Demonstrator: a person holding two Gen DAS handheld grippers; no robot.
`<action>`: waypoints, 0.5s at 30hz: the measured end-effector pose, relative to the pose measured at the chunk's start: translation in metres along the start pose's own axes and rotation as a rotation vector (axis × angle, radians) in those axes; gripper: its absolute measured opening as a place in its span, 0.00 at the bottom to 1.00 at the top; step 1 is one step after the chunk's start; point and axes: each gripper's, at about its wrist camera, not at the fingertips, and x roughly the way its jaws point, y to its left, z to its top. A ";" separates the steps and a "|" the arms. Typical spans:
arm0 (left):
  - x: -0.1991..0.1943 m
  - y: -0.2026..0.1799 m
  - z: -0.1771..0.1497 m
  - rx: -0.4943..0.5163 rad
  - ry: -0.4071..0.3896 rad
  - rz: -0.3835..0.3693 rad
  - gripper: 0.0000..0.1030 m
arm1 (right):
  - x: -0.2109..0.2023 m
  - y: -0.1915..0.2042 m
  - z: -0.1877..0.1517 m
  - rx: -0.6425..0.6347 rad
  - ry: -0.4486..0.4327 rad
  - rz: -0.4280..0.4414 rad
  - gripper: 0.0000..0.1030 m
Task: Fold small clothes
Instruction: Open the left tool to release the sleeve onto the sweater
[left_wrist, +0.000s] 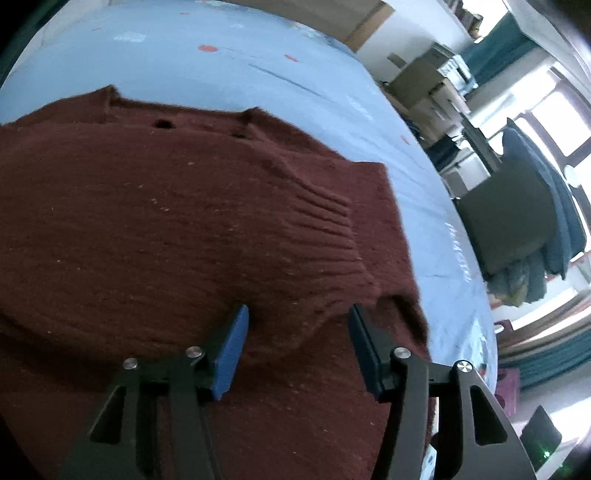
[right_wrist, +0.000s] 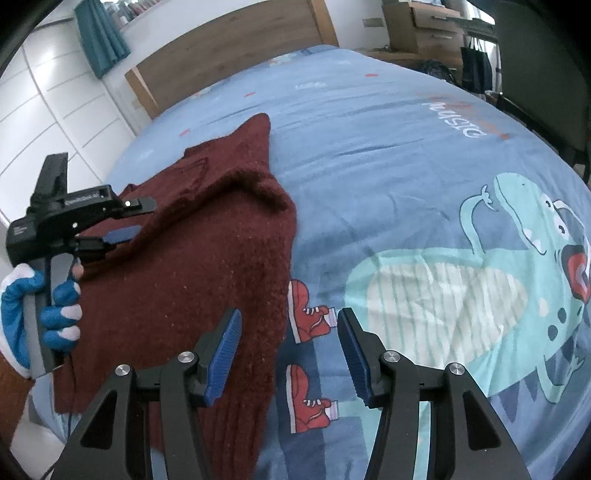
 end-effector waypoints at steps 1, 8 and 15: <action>-0.004 -0.001 0.001 0.007 -0.010 0.000 0.49 | 0.000 0.001 0.000 -0.001 0.000 0.001 0.54; -0.041 0.016 0.009 0.068 -0.142 0.143 0.49 | -0.006 -0.001 0.003 -0.009 -0.014 -0.010 0.54; -0.072 0.091 0.012 0.011 -0.209 0.380 0.49 | -0.010 -0.007 0.006 -0.004 -0.022 -0.031 0.54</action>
